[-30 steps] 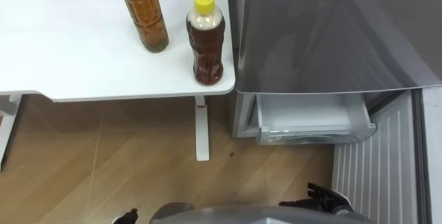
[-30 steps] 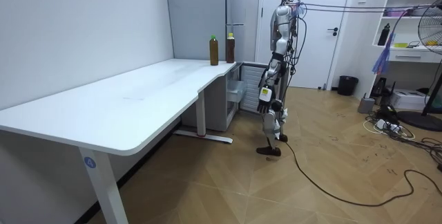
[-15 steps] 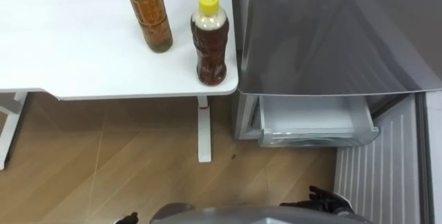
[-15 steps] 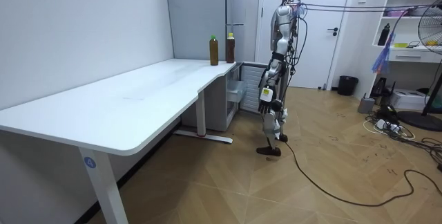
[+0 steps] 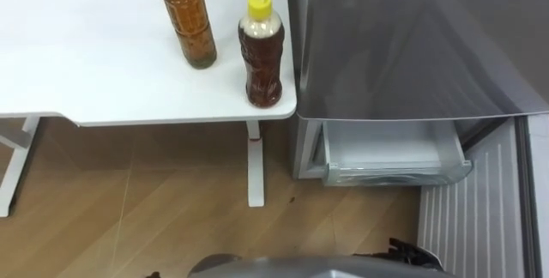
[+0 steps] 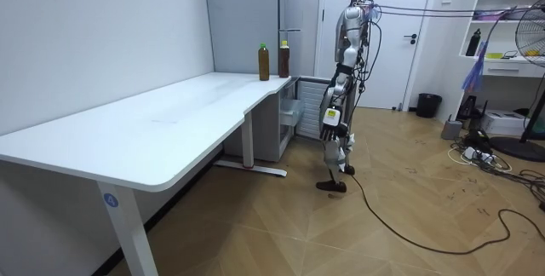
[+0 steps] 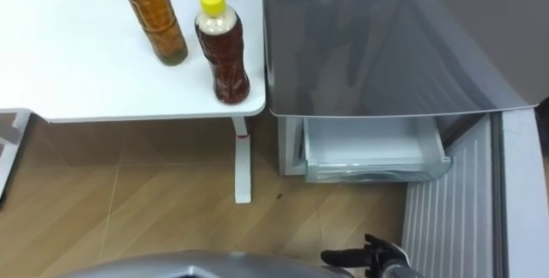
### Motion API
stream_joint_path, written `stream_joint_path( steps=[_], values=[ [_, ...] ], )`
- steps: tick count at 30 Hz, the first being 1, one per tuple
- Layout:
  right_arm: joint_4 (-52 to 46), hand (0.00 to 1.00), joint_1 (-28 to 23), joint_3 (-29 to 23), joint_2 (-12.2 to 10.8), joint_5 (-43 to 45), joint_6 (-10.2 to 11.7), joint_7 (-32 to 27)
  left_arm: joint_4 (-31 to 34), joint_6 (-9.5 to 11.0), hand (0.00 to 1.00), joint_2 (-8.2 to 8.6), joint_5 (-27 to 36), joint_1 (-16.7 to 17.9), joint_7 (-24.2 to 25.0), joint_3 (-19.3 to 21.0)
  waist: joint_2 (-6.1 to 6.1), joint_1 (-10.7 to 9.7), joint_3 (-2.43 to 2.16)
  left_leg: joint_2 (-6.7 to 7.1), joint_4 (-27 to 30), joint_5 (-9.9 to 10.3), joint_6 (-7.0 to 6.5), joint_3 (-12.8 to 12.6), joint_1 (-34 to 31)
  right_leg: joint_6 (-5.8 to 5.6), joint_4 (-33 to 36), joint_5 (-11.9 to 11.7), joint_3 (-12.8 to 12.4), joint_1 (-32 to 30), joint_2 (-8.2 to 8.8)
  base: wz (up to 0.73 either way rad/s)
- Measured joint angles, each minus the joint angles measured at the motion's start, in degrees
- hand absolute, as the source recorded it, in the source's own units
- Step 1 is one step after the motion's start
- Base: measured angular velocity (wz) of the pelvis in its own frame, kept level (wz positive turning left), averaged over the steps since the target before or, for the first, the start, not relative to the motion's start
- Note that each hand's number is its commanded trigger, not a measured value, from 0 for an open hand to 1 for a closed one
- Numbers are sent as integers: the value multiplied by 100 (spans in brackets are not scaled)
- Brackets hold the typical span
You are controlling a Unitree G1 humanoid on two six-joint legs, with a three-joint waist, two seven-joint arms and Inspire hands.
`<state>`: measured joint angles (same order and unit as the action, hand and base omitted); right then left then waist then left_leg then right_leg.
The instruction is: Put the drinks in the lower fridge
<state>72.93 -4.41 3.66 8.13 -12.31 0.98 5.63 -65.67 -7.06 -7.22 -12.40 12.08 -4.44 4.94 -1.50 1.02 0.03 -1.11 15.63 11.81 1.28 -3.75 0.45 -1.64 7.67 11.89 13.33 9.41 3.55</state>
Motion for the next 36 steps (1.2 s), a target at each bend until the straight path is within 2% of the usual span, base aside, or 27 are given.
stream_joint_path(
  steps=[5, 9, 10, 11, 13, 17, 20, 23, 25, 26, 28, 31, 33, 36],
  values=[
    [78, 0, 38, -5, 0, -97, -116, -62, 24, 44, 0, 1, 1137, -4, -506, 200, -3, 0, 2, 35, -17, -3, -11, 59, 6, -15, -2, 9, 31, 21, 21, 5],
    [57, 0, -5, -46, 1, -166, -130, -74, 365, 153, 0, 3, 2303, 72, -938, 634, 3, 65, -1, 59, -17, 4, -27, 75, 24, -26, -1, 16, 95, 50, 42, 4],
    [57, 0, -2, -43, 1, -166, -130, -83, 476, 250, 0, 0, 2669, 75, -1103, 744, 19, 83, -9, 62, -15, 7, -32, 74, 29, -27, 0, 16, 101, 59, 43, 4],
    [59, 0, -3, -44, 1, -165, -129, -87, 536, 286, 0, 1, 2799, 79, -1173, 798, 19, 89, -9, 63, -18, 8, -32, 75, 30, -27, 0, 16, 106, 62, 45, 0],
    [51, 0, -34, -55, 1, -161, -104, -119, 680, 521, 0, -2, 3098, 110, -1504, 965, 21, 99, -1, 68, -60, 7, -32, 62, 96, -28, 2, 16, 77, 86, 47, -6],
    [-60, 0, -101, -118, 18, -117, -50, -118, 969, 745, 0, -21, 3210, 69, -2056, 1115, 61, 94, -8, 68, -118, 6, -35, 70, 128, -32, 0, 19, 69, 84, 47, -2],
    [-236, 0, -254, -179, 45, -106, -2, -126, 1502, 901, 0, -23, 3196, 69, -2490, 1249, 73, 94, -12, 73, -123, 5, -36, 83, 137, -32, 3, 19, 74, 98, 46, 0],
    [-421, 0, -387, -303, 53, -103, 42, -140, 2322, 1117, 0, -23, 3211, 81, -2944, 1339, 80, 93, -14, 80, -117, 5, -36, 100, 122, -32, -2, 19, 85, 100, 47, 0],
    [-422, 0, -386, -327, 50, -54, 78, -175, 3105, 1404, 0, -24, 3221, 76, -3298, 1343, 73, 108, -10, 82, -118, 5, -36, 98, 126, -32, 0, 19, 70, 94, 47, 0],
    [-422, 0, -381, -326, 53, -40, 95, -185, 3242, 1516, 0, -25, 3220, 66, -3372, 1343, 74, 120, -10, 82, -122, 5, -37, 95, 128, -32, 0, 19, 61, 91, 47, -6],
    [-442, 0, -400, -326, 77, 62, 164, -186, 3604, 1879, 0, -31, 3216, 28, -3674, 1344, 103, 132, -14, 81, -170, 5, -37, 74, 154, -33, 5, 19, -9, 63, 46, -13],
    [-603, 0, -523, -321, 81, 98, 239, -209, 3984, 2056, 0, -37, 3219, 15, -3977, 1337, 113, 154, -15, 83, -204, 3, -40, 62, 193, -33, 11, 19, -56, 64, 44, -9],
    [-605, 0, -584, -320, 81, 105, 272, -226, 4234, 2095, 0, -40, 3214, -5, -4006, 1320, 118, 196, -14, 84, -209, 3, -40, 59, 193, -32, 11, 19, -74, 53, 42, 0],
    [-603, 0, -633, -434, 74, 165, 284, -231, 4993, 2139, 0, -72, 3190, -3, -4000, 1366, 120, 243, -13, 84, -215, 3, -40, 66, 221, -31, 15, 18, -75, 78, 40, 0]
  ],
)
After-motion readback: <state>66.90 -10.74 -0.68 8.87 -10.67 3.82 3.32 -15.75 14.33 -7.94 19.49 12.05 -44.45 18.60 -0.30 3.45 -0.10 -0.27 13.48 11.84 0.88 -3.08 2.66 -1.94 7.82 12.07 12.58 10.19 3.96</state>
